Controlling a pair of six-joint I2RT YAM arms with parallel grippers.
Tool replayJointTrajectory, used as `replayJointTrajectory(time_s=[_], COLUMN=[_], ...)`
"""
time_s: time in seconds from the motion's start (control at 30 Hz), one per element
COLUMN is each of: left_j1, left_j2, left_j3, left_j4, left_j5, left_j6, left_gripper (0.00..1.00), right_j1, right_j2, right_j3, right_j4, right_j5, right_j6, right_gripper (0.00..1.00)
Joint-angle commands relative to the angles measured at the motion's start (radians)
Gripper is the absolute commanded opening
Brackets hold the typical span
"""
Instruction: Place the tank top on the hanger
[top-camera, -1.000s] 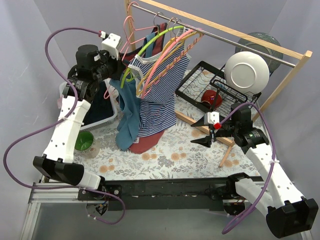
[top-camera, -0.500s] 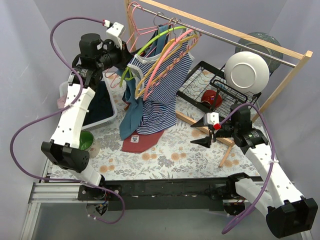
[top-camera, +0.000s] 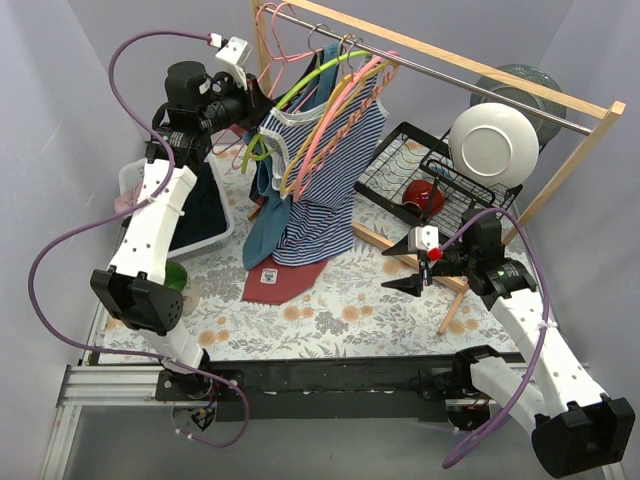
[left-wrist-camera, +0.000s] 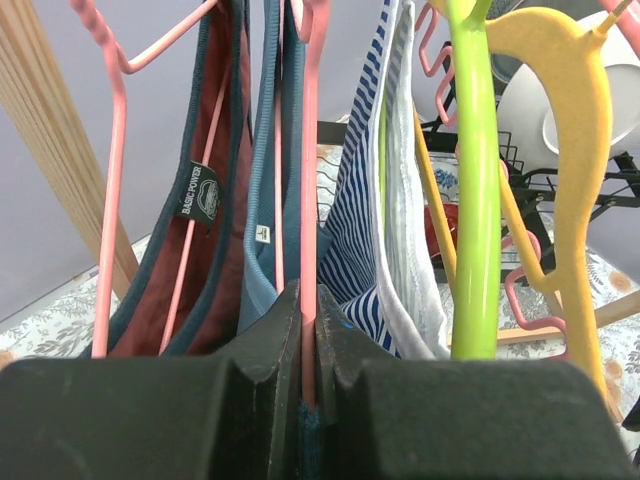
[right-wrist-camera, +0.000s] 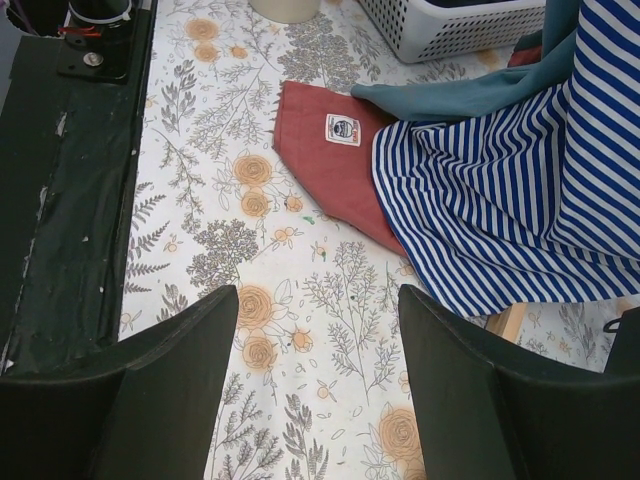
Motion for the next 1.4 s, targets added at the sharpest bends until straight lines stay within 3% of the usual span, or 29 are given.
replayJointTrajectory(time_s=[0.0, 0.5, 0.73, 1.07, 1.1, 1.13, 1.23, 1.37], left_j1=[0.002, 0.000, 0.000, 0.002, 0.000, 0.002, 0.002, 0.000], left_j2=[0.002, -0.004, -0.086, -0.296, -0.343, -0.365, -0.469, -0.607], left_j3=[0.016, -0.059, -0.114, -0.157, -0.172, -0.200, -0.257, -0.390], left_j4=[0.104, 0.075, 0.087, 0.107, 0.112, 0.122, 0.136, 0.136], left_j5=[0.025, -0.009, -0.052, -0.239, -0.265, -0.274, -0.298, -0.295], left_j6=[-0.022, 0.000, -0.018, -0.090, -0.100, -0.106, -0.129, -0.169], left_gripper=[0.00, 0.03, 0.46, 0.70, 0.86, 0.92, 0.98, 0.98], right_j1=[-0.003, -0.009, -0.013, -0.020, -0.020, -0.022, -0.020, -0.020], right_j2=[-0.014, -0.016, -0.019, -0.020, -0.019, -0.019, -0.016, -0.023], right_j3=[-0.001, -0.001, 0.000, 0.092, 0.109, 0.150, 0.213, 0.327], right_j4=[0.034, 0.034, 0.028, -0.088, -0.125, -0.142, -0.202, -0.186], right_j5=[-0.032, -0.040, -0.040, 0.002, 0.012, 0.040, 0.103, 0.253], right_j6=[0.015, 0.021, 0.023, -0.026, -0.033, -0.036, -0.010, 0.142], right_gripper=[0.74, 0.74, 0.74, 0.74, 0.74, 0.74, 0.74, 0.75])
